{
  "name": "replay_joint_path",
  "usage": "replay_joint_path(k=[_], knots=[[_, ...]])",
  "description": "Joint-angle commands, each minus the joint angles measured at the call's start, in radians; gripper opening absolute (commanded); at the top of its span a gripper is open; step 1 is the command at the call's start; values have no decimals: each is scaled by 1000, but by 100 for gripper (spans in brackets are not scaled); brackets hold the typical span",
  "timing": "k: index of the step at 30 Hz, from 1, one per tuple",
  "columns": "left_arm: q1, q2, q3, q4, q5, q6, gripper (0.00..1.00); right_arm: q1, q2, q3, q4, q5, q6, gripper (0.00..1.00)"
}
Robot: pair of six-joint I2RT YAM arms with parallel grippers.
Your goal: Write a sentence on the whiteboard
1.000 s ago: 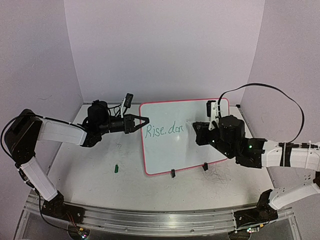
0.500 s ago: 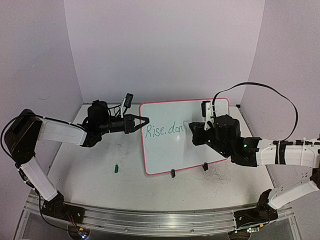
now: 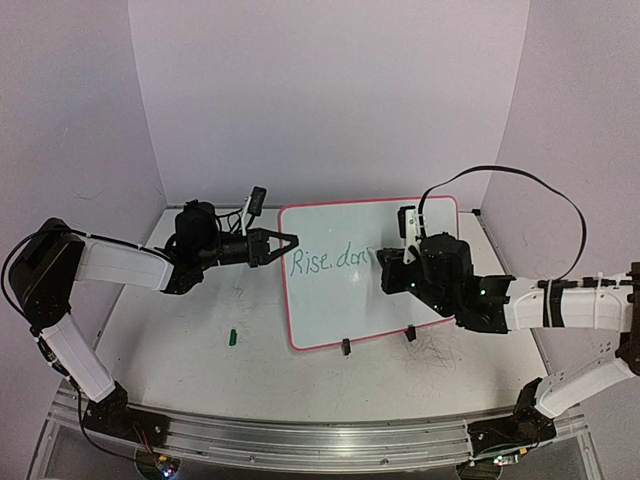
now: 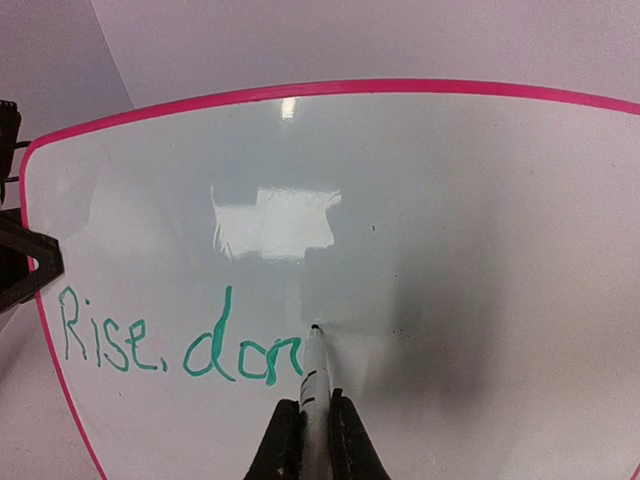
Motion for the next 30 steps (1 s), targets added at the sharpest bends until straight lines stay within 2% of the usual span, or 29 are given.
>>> replay_joint_path(k=[1,7,11,14,21,30], knots=[[3,-19,15,-18,-53,44,0,1,13,39,-1,42,-14,0],[3,-15,15,-18,-53,45,0,27,-4,41,-71,21,4,0],[3,-21,11,-19,-54,45,0,54,-122,34,-91,-69,37,0],[3,-28,5,-19,-56,46,0,25,-196,26,-88,-37,38,0],[3,-28,7,-21,-56,43,0,-17,-83,70,-45,-2,-31,0],[3,-27,8,-22,-55,45,0,-18,-42,75,-4,13,-49,0]])
